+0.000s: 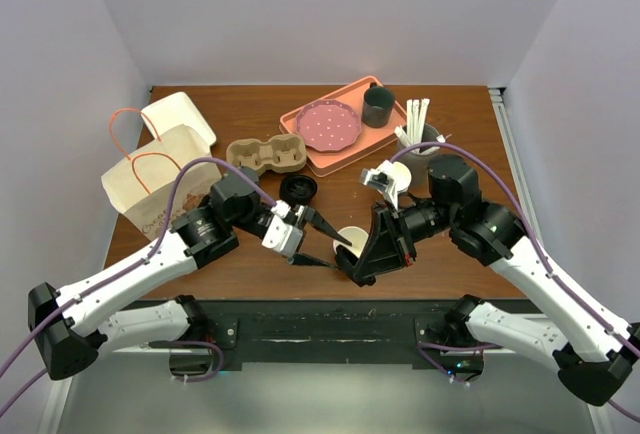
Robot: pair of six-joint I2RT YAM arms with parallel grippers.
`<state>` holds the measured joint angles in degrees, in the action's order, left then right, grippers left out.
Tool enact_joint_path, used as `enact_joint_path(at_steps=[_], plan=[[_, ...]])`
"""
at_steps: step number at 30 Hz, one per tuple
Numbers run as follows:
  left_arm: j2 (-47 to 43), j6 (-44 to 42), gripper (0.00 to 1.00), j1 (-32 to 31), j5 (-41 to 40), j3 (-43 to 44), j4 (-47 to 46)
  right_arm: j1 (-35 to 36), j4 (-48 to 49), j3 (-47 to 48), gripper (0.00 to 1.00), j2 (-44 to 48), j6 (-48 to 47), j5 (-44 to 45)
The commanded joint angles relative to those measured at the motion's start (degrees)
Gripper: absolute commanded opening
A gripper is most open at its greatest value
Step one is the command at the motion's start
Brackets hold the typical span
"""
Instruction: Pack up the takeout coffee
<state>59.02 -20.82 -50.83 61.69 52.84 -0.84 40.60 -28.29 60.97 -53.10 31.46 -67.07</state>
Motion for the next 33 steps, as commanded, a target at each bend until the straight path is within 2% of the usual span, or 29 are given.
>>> enact_joint_path(at_steps=[1,7,8,9,12,13,15,16,20,23,28,31,33], plan=[[0.5,5.6,0.47,-0.3,1.6,0.9,-9.1,0.2,3.1,-0.9,0.08,0.7,2.5,-0.2],[0.6,14.4,0.31,-0.3,-2.9,0.1,-12.7,0.1,2.5,0.5,0.23,0.8,2.4,5.6],[0.6,16.6,0.27,-0.3,-3.5,0.2,-12.7,0.1,2.4,0.9,0.27,0.8,2.4,6.6],[0.6,17.6,0.25,-0.3,-5.2,0.3,-12.5,0.2,2.1,1.3,0.36,0.9,2.5,8.1],[0.5,22.0,0.2,-0.3,-8.4,0.6,-11.7,0.2,-0.3,3.6,0.45,1.7,1.6,16.7],[0.5,23.2,0.2,-0.3,-9.5,0.7,-10.9,0.1,-1.1,5.3,0.55,2.0,1.5,23.3],[0.6,28.0,0.22,-0.4,-13.8,0.8,-8.8,0.2,-4.4,7.3,0.62,3.3,1.7,33.3],[0.7,29.9,0.23,-0.3,-15.5,0.8,-7.5,0.2,-5.4,8.8,0.65,4.7,3.2,44.1],[2.4,38.7,0.19,-0.3,-21.9,-0.6,-2.9,0.1,-6.8,7.2,0.66,9.7,8.6,59.7],[2.9,45.5,0.17,-0.2,-25.2,-2.5,-2.6,0.2,-10.4,4.4,0.66,11.4,11.8,64.8],[3.5,55.7,0.21,0.5,-36.2,-1.7,3.9,0.1,-15.4,1.1,0.65,12.7,15.4,66.5],[4.8,63.0,0.21,1.9,-35.9,-2.0,5.1,0.2,-14.4,-2.3,0.65,13.6,16.3,65.0],[5.3,68.1,0.21,2.0,-34.4,-3.4,2.4,0.1,-12.8,-5.1,0.63,13.5,16.3,63.4]])
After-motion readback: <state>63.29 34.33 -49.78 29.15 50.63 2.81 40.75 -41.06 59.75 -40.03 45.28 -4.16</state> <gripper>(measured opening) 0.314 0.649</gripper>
